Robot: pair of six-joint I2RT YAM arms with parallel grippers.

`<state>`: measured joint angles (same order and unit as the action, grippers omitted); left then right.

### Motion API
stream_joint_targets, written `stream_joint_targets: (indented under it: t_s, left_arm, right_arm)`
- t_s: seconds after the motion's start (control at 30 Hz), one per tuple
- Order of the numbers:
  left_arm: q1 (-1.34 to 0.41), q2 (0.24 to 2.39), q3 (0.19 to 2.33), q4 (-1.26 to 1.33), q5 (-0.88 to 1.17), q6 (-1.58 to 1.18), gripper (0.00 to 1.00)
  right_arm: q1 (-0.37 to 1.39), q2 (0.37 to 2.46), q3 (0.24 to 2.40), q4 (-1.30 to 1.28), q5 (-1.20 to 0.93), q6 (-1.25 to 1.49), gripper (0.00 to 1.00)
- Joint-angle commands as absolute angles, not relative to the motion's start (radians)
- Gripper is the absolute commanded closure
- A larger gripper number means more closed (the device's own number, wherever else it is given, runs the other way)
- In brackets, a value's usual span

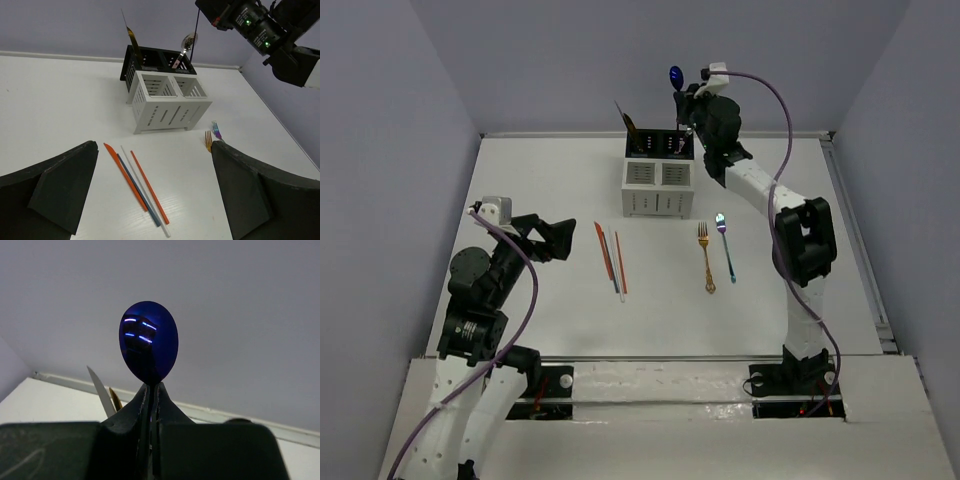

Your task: Sort the eating utensils into containers

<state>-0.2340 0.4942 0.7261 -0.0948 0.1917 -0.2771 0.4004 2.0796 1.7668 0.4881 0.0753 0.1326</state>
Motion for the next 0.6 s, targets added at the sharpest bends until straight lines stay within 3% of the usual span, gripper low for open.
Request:
stream_joint_targets:
  t_s: [0.0, 0.57]
  left_arm:
    - [-0.232, 0.502, 0.727, -0.057, 0.202, -0.264, 0.01]
    - [-0.213, 0.526, 0.730, -0.046, 0.218, -0.262, 0.01]
  right_arm:
    - [0.405, 2.167, 1.981, 0.568, 0.110, 0.094, 1.00]
    - [0.405, 2.370, 2.025, 0.621, 0.141, 0.038, 1.00]
